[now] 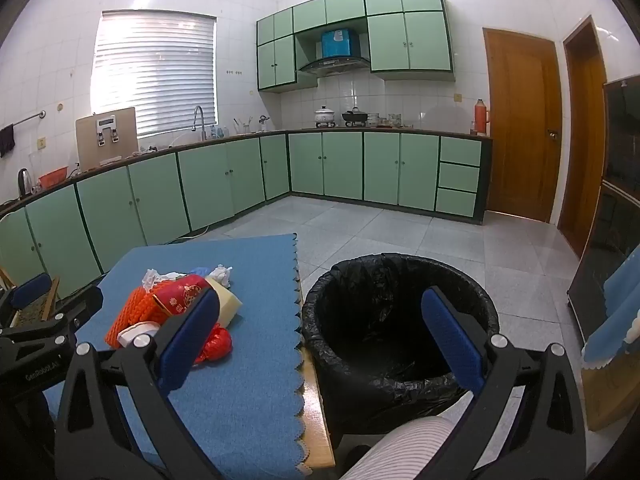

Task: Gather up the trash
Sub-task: 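Move both tools toward the pile of trash on the blue mat, then grasp the orange foam net with left tool while right tool grasps red packet, then carry both items over the black bin and open both tools to drop them, then return both tools to the pile and approach the second orange net and red bag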

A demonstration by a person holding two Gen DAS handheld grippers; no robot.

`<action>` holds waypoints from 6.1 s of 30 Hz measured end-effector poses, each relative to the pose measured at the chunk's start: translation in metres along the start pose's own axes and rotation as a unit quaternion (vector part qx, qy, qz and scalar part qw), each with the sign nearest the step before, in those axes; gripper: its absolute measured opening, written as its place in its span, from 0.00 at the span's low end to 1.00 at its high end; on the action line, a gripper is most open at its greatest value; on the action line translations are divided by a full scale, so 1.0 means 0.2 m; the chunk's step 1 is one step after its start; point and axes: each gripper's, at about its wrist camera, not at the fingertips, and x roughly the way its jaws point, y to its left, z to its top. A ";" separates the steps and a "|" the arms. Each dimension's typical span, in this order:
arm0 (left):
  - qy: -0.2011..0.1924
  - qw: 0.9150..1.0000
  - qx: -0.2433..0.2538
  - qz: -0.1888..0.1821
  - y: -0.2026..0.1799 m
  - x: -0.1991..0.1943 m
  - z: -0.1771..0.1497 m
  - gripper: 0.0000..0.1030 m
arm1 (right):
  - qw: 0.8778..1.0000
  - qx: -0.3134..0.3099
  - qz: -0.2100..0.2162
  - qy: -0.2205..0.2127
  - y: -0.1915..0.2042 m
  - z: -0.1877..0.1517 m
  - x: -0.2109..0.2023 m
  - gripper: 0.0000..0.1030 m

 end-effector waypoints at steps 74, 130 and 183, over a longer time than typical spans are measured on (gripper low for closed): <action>0.141 0.984 -0.019 0.105 0.66 0.80 -0.36 0.83 | 0.977 -0.111 0.130 0.129 0.82 -0.25 0.95 0.79; 0.043 0.998 -0.012 -0.043 0.39 0.56 0.13 0.11 | 0.987 -0.023 0.155 0.033 0.45 0.16 0.70 0.13; 0.089 0.979 0.037 -0.180 -0.34 0.92 0.16 0.69 | 0.994 0.066 -0.054 0.067 -0.52 -0.09 0.82 0.95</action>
